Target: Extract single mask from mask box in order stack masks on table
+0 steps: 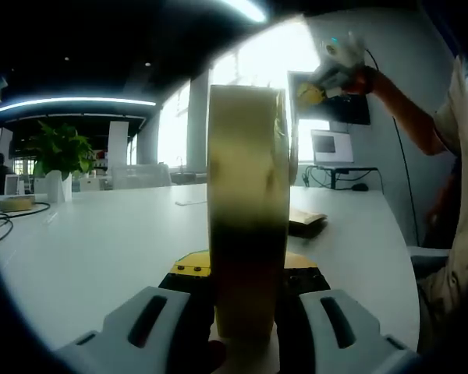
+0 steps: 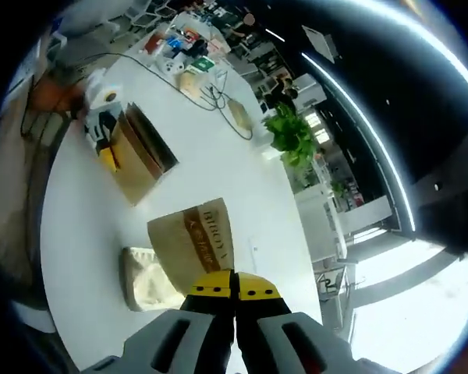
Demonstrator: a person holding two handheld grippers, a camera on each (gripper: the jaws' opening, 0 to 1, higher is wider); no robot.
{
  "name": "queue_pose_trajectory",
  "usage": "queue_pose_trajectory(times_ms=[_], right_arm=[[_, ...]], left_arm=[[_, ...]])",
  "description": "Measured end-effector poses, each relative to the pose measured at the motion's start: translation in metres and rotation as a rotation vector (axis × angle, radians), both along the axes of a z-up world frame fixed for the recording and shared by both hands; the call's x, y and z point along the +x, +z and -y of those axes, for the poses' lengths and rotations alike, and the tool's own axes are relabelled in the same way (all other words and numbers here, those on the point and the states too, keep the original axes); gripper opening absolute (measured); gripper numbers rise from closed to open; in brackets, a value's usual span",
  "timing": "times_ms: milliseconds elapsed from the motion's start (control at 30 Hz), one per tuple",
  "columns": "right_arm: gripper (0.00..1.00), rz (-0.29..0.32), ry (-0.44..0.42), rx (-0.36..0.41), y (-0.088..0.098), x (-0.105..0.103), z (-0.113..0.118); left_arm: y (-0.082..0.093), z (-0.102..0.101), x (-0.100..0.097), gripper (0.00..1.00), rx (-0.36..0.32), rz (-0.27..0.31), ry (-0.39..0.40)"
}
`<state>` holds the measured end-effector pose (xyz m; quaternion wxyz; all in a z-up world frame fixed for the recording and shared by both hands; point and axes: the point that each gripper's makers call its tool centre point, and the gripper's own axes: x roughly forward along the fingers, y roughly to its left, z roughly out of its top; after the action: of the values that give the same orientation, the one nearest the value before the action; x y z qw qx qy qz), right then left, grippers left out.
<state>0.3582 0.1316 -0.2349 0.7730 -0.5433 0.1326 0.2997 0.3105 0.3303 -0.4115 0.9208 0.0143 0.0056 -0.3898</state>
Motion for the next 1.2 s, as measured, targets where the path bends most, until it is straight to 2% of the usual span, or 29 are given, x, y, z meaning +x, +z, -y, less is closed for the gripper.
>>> queue_pose_trajectory(times_ms=[200,667,900,1067,1200], right_arm=[[0.0,-0.034,-0.034,-0.002,-0.014,0.019,0.009],[0.0,-0.048,-0.139,-0.078,-0.036,0.062,0.03],[0.0,-0.031,-0.186,-0.087,-0.041,0.079,0.036],[0.0,0.011,-0.237,-0.102,-0.04,0.089,0.04],[0.0,0.01,-0.229,-0.103,-0.044,0.092,0.038]], left_arm=[[0.0,0.0,0.0,0.19,0.0,0.0,0.0],[0.0,0.0,0.0,0.19,-0.001,-0.001,-0.001],[0.001,0.0,0.0,0.19,-0.001,-0.001,-0.001],[0.001,0.0,0.0,0.19,-0.001,-0.001,-0.001],[0.001,0.001,0.0,0.19,-0.001,-0.001,-0.001]])
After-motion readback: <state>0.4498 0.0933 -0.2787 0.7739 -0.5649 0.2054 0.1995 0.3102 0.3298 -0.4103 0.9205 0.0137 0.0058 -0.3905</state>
